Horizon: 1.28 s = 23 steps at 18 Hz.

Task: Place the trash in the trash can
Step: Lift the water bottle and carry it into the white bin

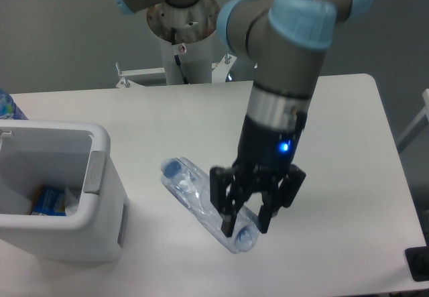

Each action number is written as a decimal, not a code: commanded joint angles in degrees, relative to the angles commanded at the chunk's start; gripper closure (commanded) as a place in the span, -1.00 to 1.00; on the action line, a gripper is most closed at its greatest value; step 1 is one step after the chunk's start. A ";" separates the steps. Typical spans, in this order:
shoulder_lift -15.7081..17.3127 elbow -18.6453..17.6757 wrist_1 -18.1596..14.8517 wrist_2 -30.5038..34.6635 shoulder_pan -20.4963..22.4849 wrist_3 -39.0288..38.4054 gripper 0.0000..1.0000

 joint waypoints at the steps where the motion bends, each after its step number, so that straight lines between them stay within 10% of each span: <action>1: 0.35 0.35 0.52 -0.62 -0.17 -0.70 -0.05; 7: 0.44 4.49 1.93 -2.29 -3.07 -5.19 -0.05; 23: -0.97 -1.13 7.29 -1.24 -17.31 -1.16 -0.14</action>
